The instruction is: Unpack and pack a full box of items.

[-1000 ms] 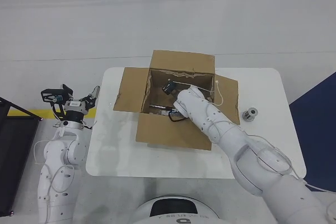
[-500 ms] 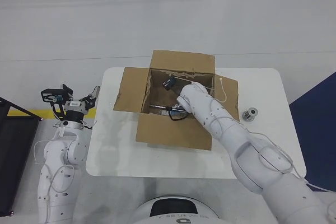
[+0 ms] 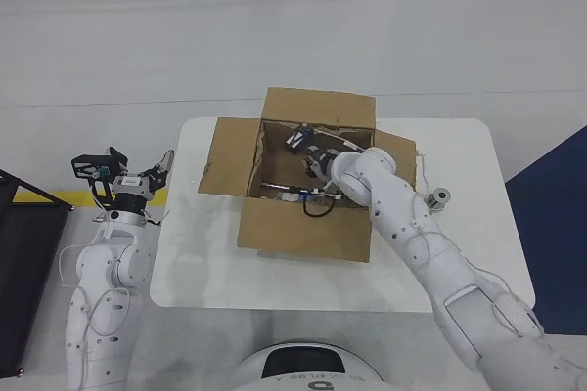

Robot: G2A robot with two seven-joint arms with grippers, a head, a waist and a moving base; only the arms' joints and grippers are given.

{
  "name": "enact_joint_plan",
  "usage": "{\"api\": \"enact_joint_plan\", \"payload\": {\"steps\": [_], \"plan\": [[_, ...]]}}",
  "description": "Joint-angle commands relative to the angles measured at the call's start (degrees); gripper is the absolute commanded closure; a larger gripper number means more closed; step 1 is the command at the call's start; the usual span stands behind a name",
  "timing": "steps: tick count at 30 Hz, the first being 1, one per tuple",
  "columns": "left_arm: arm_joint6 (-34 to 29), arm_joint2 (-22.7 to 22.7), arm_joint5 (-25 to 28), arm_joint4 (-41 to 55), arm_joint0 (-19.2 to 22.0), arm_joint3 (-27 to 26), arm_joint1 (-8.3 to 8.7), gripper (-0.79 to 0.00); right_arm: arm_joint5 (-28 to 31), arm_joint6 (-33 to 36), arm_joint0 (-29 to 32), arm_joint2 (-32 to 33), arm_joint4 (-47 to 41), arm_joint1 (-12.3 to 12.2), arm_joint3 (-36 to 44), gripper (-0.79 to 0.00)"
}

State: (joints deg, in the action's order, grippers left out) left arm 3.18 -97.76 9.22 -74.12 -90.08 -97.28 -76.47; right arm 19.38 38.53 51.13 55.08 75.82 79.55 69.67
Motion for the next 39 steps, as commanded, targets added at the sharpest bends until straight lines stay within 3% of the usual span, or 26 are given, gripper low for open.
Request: {"api": "enact_joint_plan", "payload": {"steps": [1, 6, 11, 25, 33, 39], "plan": [[0.00, 0.00, 0.00, 0.00, 0.00, 0.00, 0.00, -0.785, 2.65, -0.16, 6.28, 5.08, 0.54, -1.82, 10.31, 0.000], [0.00, 0.00, 0.00, 0.00, 0.00, 0.00, 0.00, -0.785, 4.87, -3.05, 18.69, 15.91, 0.82, -4.66, 27.07, 0.000], [0.00, 0.00, 0.00, 0.00, 0.00, 0.00, 0.00, -0.785, 2.44, -3.44, 26.27, 22.93, 1.54, -5.91, 35.02, 0.000], [0.00, 0.00, 0.00, 0.00, 0.00, 0.00, 0.00, -0.785, 2.10, -4.18, 26.87, 23.64, -0.94, -5.98, 34.87, 0.000], [0.00, 0.00, 0.00, 0.00, 0.00, 0.00, 0.00, -0.785, 0.43, -10.44, 36.06, 41.44, -7.57, -7.65, 34.75, 0.000], [0.00, 0.00, 0.00, 0.00, 0.00, 0.00, 0.00, -0.785, -5.80, -11.48, 41.24, 50.88, -7.09, -8.29, 29.52, 0.000]]}}
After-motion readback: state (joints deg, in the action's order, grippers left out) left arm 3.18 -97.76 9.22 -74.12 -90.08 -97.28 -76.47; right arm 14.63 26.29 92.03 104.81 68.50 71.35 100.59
